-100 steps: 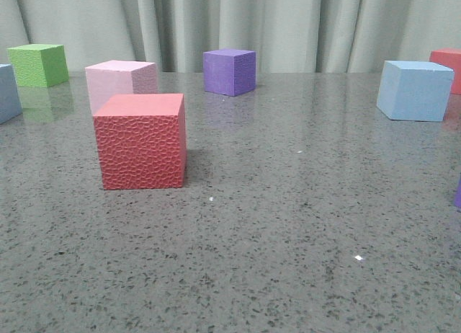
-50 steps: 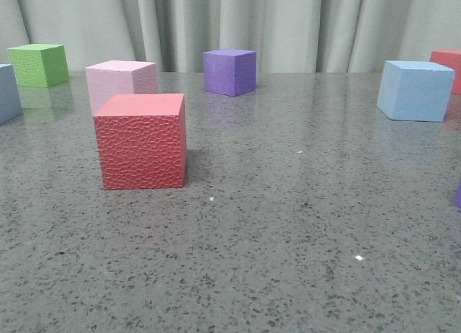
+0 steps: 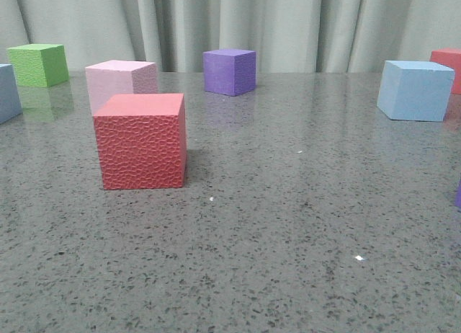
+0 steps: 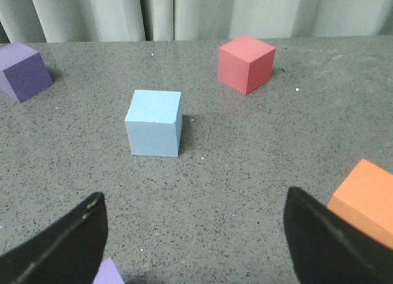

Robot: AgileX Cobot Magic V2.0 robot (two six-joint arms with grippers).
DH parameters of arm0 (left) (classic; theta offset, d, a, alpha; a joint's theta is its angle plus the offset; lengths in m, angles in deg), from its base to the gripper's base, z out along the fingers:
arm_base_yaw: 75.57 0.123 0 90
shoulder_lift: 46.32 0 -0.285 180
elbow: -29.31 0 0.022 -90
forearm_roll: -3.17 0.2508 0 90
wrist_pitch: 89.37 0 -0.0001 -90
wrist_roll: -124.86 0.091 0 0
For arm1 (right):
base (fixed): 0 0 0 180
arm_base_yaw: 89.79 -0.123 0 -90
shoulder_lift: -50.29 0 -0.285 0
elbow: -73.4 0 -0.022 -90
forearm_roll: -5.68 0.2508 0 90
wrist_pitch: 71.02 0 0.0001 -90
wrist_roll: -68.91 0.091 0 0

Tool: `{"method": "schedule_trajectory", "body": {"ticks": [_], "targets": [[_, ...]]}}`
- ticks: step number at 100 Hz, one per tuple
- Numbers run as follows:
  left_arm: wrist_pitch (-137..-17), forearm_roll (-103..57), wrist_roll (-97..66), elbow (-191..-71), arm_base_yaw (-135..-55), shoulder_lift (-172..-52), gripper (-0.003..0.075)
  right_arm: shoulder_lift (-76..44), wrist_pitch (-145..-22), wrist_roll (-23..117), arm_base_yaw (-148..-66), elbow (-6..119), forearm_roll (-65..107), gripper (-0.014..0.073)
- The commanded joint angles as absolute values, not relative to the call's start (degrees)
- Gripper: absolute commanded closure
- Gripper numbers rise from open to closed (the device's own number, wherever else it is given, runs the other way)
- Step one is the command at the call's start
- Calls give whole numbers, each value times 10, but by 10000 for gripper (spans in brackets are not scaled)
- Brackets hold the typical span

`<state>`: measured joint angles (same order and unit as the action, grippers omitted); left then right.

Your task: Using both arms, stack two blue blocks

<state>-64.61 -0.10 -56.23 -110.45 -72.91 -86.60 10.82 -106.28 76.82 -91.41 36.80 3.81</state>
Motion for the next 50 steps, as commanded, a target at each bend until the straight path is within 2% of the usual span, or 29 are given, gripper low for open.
{"method": "schedule_trajectory", "body": {"ticks": [1, 50], "targets": [[-696, -10, -566, -1124, -730, -874, 104, 78, -1048, 765, -915, 412, 46, 4], [-699, -10, -566, -1125, -730, -877, 104, -258, -1223, 765, -915, 703, 69, 4]]}}
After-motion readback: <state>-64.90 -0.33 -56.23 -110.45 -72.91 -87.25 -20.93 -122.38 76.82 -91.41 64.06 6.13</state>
